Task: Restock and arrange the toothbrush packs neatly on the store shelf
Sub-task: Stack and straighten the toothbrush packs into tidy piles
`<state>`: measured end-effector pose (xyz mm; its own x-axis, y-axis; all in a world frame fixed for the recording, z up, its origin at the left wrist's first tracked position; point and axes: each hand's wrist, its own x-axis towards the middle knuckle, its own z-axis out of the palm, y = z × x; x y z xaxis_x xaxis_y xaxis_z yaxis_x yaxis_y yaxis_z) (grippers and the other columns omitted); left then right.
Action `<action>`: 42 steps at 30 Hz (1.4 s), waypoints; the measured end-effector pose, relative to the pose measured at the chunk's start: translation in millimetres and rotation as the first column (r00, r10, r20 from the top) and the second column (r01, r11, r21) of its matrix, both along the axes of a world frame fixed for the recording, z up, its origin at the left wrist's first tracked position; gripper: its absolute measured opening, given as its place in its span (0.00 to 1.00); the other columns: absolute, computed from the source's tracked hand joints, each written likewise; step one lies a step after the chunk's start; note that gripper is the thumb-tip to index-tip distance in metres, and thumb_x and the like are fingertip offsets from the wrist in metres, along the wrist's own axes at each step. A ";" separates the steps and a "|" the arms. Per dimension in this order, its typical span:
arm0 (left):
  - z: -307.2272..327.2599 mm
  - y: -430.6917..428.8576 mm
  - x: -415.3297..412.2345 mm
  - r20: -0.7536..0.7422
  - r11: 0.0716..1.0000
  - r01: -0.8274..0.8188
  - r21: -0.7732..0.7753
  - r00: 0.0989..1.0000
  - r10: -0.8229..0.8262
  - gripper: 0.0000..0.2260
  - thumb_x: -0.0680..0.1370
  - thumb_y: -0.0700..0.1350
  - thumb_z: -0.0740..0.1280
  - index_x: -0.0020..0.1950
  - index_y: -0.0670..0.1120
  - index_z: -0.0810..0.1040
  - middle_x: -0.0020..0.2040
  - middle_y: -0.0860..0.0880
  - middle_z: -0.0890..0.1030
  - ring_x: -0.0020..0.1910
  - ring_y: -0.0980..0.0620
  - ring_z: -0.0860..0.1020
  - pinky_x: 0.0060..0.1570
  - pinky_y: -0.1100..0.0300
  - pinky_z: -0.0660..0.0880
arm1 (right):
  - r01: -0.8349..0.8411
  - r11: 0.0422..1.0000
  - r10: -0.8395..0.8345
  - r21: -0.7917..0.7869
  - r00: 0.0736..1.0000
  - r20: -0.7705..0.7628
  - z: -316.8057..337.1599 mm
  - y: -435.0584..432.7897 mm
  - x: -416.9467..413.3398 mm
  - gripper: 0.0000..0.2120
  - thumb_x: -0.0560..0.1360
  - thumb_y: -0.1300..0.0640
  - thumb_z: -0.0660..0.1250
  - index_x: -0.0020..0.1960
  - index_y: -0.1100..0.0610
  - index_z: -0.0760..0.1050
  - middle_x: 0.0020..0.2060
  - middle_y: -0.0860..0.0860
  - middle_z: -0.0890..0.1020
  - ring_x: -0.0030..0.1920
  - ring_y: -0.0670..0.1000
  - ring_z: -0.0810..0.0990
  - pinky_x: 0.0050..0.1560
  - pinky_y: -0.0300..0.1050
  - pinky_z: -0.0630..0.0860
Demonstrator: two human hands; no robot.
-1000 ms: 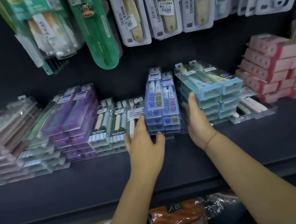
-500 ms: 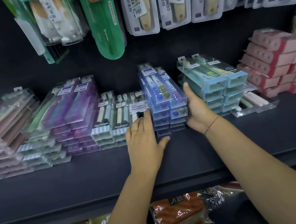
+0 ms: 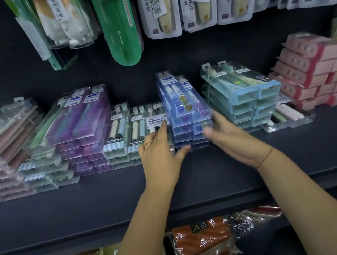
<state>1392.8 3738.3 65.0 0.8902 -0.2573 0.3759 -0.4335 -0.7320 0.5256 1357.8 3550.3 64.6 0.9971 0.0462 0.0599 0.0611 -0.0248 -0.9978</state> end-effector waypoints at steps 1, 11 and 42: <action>0.5 1.4 3.4 -0.002 1.000 0.006 -0.003 1.000 -0.006 0.36 0.74 0.56 0.72 0.78 0.51 0.61 0.64 0.51 0.77 0.69 0.51 0.65 0.64 0.59 0.55 | -0.011 0.993 0.011 -0.118 1.000 -0.002 -0.3 -2.2 -0.8 0.48 0.69 0.47 0.77 0.79 0.47 0.51 0.73 0.42 0.68 0.72 0.41 0.66 0.71 0.43 0.65; -2.0 -0.6 8.2 0.073 0.999 -0.037 0.014 0.997 0.036 0.33 0.73 0.49 0.75 0.76 0.49 0.66 0.55 0.49 0.80 0.64 0.50 0.69 0.62 0.57 0.59 | 0.252 0.890 -0.231 -0.381 0.968 0.101 -1.6 2.7 13.6 0.37 0.70 0.65 0.76 0.74 0.56 0.65 0.63 0.47 0.78 0.60 0.41 0.76 0.49 0.20 0.69; -5.3 3.8 5.4 0.061 0.997 0.081 -0.018 0.995 -0.080 0.43 0.69 0.56 0.76 0.78 0.49 0.59 0.64 0.50 0.74 0.65 0.53 0.62 0.60 0.64 0.53 | 0.378 0.869 -0.302 0.320 0.917 -0.262 30.6 9.8 79.0 0.37 0.78 0.31 0.47 0.78 0.54 0.59 0.73 0.54 0.68 0.72 0.56 0.69 0.71 0.53 0.67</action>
